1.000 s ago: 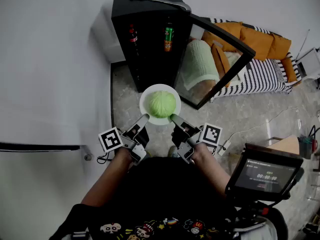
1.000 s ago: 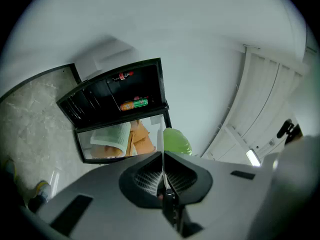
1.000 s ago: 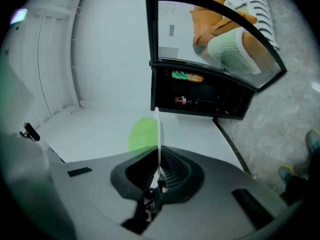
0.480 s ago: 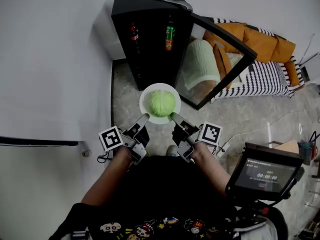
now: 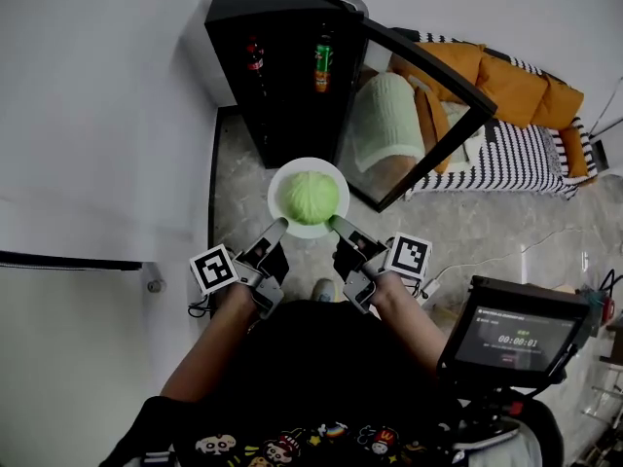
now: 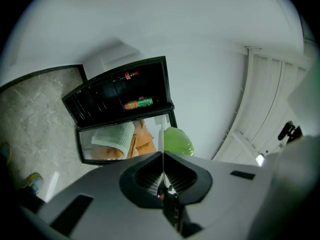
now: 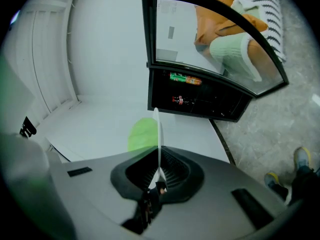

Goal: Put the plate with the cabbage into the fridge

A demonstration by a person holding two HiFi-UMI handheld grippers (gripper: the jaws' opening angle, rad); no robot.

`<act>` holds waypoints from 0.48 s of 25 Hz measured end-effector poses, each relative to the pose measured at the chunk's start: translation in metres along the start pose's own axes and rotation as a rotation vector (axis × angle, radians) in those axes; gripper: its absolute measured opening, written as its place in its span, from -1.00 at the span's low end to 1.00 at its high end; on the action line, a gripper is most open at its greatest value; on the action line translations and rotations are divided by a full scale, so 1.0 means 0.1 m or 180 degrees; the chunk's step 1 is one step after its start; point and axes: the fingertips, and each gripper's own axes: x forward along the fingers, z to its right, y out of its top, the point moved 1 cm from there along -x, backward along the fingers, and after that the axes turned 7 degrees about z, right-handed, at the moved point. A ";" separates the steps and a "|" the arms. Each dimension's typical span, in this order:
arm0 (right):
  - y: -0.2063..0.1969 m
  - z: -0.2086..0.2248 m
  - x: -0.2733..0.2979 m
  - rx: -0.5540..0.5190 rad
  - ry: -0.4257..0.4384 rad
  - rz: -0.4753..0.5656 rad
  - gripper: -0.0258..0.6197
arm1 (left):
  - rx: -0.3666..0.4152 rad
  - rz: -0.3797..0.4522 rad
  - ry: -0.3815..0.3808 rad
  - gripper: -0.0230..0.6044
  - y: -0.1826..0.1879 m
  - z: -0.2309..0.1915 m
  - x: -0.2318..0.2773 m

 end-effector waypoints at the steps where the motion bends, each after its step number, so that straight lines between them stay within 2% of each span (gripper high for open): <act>1: -0.01 0.01 -0.01 -0.0015 -0.0011 -0.0018 -0.85 | 0.0001 0.0013 0.0002 -0.89 -0.01 -0.01 -0.01; 12: -0.10 0.01 -0.03 -0.0044 0.0008 -0.0200 -0.85 | 0.0024 0.0113 0.0014 -0.89 -0.05 -0.05 -0.13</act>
